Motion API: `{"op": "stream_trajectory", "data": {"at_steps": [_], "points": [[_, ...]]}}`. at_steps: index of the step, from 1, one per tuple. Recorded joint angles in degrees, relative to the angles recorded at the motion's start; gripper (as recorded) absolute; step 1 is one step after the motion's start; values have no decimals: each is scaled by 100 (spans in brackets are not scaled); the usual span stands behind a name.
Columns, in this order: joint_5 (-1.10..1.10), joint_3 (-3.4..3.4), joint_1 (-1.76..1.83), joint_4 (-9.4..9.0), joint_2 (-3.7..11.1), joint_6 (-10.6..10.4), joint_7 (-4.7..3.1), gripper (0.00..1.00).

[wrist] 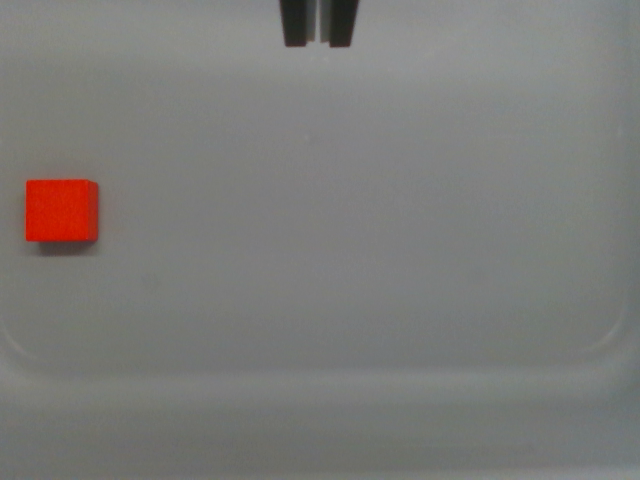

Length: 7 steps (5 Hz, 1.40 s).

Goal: Reach red block

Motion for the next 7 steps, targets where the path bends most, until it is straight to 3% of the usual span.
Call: {"op": "stream_trajectory", "data": {"at_steps": [1,2,3,4,5,6,7], "points": [[4,-29,-47,-79,91,-173,-37,0],[4,-29,-47,-79,91,-173,-37,0],[8,-59,-98,-164,190,-359,-76,0],[8,-59,-98,-164,190,-359,-76,0],[13,-95,-156,-263,304,-575,-122,0],[13,-95,-156,-263,304,-575,-122,0],[18,-133,-220,-370,427,-808,-171,0]]}}
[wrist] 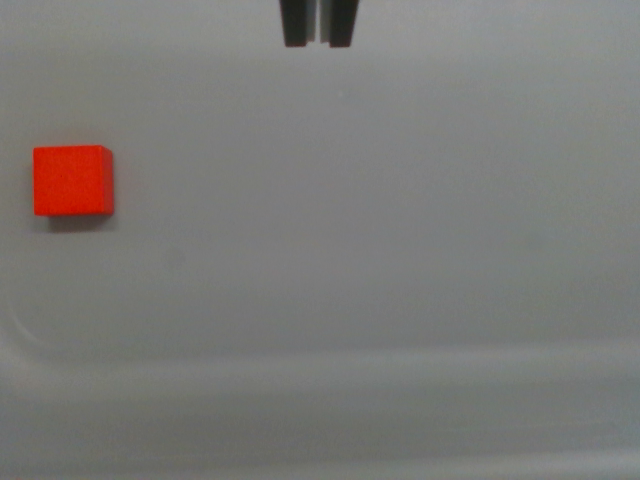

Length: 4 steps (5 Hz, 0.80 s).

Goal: Reach red block

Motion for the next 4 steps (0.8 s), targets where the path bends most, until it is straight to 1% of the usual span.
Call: {"op": "stream_trajectory", "data": {"at_steps": [1,2,3,4], "points": [[0,0,0,0,0,0,0,0],[6,-41,-67,-113,131,-247,-52,0],[6,-41,-67,-113,131,-247,-52,0],[11,-83,-137,-231,267,-505,-107,0]]}}
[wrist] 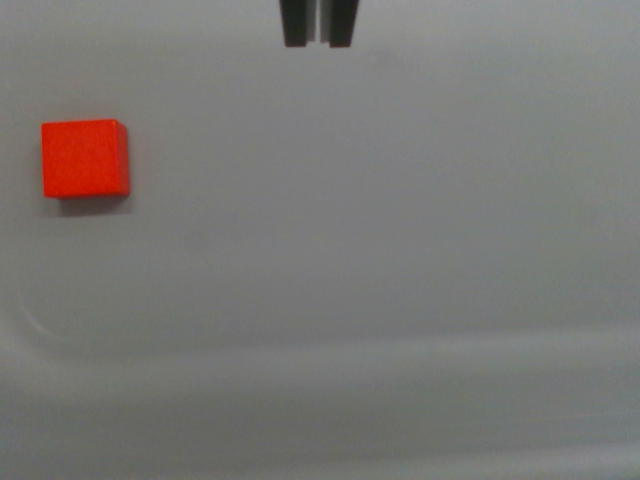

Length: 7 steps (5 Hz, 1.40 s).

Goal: Reach red block

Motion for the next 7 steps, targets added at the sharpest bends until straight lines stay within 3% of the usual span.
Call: {"op": "stream_trajectory", "data": {"at_steps": [1,2,3,4,5,6,7], "points": [[0,0,0,0,0,0,0,0],[6,-45,-73,-123,142,-269,-57,0],[6,-45,-73,-123,142,-269,-57,0],[12,-88,-145,-244,281,-532,-113,0],[12,-88,-145,-244,281,-532,-113,0],[18,-133,-219,-369,426,-806,-171,0],[18,-133,-219,-369,426,-806,-171,0]]}}
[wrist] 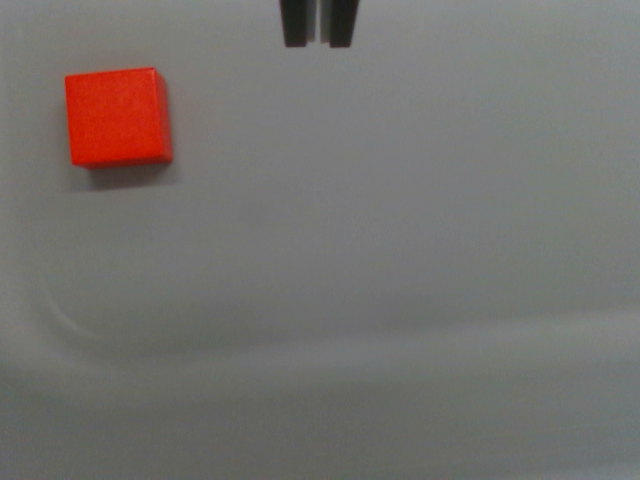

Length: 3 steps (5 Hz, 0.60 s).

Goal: Reach red block

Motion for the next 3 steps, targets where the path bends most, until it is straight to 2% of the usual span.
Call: {"op": "stream_trajectory", "data": {"at_steps": [1,2,3], "points": [[6,-44,-73,-123,142,-269,-57,0],[6,-44,-73,-123,142,-269,-57,0],[12,-86,-142,-239,275,-521,-110,0]]}}
